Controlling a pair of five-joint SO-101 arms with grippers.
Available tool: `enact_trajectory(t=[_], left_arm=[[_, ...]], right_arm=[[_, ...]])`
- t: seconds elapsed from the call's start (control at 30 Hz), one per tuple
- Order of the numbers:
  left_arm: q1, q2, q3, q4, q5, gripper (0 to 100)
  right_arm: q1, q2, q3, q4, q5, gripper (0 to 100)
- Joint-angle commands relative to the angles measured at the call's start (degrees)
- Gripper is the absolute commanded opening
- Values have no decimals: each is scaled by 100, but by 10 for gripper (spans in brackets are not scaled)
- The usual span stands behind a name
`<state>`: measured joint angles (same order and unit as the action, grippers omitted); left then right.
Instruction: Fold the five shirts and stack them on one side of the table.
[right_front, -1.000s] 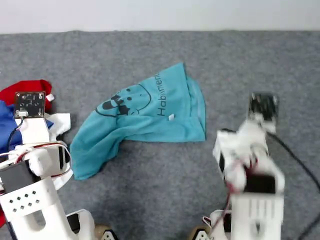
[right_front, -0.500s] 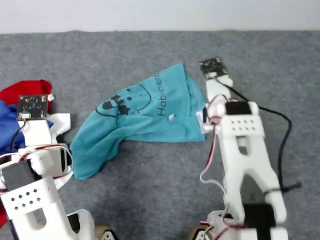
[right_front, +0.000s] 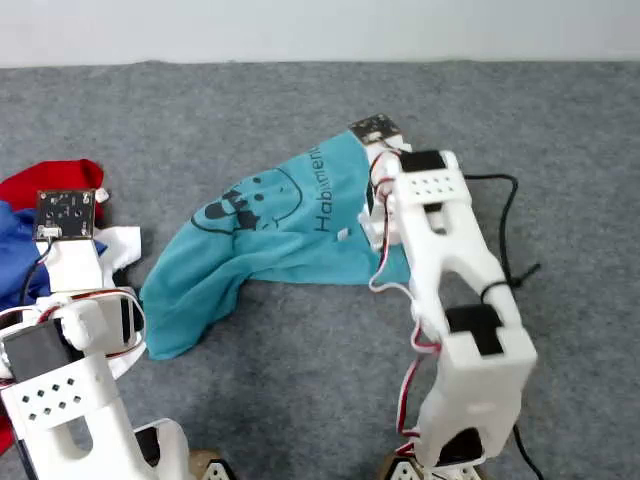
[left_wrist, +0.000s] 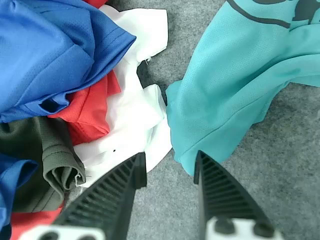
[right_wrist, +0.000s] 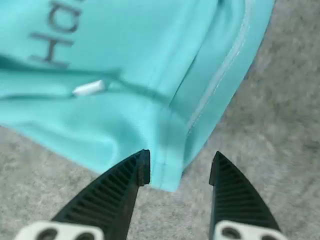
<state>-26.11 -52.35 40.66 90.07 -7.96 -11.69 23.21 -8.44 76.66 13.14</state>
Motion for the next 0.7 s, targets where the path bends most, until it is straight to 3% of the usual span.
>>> enact_trajectory(t=[0.0, 0.17, 0.37, 0.67], left_arm=[[-26, -105, -31, -105, 53, 159], [-26, -105, -31, -105, 53, 159], [-26, -105, -22, -105, 53, 159], [-26, -105, -22, -105, 53, 159]], right_arm=[[-57, 532, -1108, 233, 62, 200], [-101, 1402, -2119, 901, 62, 158], [-189, 2000, -2778, 1437, 70, 3], [-180, 1727, -3200, 2651, 580, 10]])
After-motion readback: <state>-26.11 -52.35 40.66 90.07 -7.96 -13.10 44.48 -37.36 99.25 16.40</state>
